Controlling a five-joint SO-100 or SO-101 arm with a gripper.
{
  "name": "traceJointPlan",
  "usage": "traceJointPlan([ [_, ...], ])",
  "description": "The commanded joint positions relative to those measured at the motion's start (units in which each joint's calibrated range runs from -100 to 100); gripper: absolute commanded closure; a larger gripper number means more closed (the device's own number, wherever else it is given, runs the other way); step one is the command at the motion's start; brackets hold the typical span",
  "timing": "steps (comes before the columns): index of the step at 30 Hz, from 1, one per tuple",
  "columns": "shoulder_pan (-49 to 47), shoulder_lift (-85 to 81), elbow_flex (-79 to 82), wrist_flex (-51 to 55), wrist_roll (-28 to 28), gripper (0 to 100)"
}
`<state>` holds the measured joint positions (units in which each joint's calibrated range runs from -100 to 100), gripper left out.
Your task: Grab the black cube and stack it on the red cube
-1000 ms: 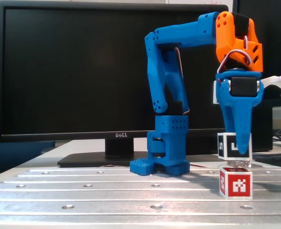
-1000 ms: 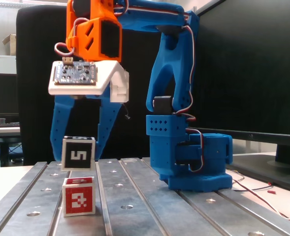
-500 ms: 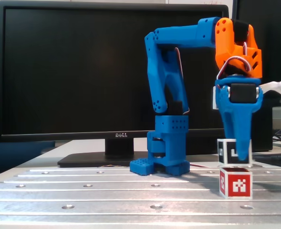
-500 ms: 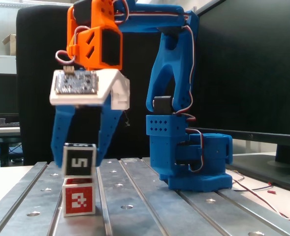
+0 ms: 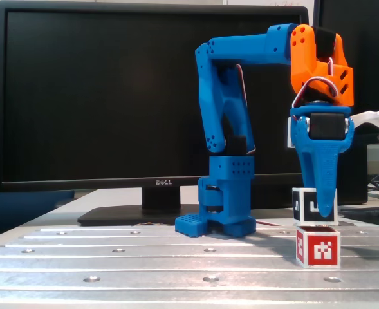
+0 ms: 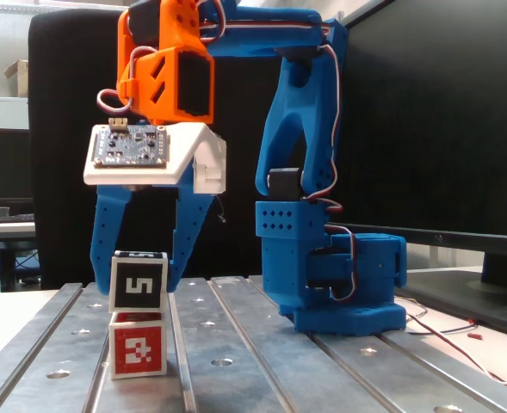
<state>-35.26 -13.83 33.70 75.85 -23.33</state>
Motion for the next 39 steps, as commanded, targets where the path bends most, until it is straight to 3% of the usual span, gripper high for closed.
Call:
traceJointPlan([
  [1,-0.22,-0.29,-0.27,-0.47,-0.45,83],
  [39,-1.17,-0.12,1.72,-2.87,-0.71,83],
])
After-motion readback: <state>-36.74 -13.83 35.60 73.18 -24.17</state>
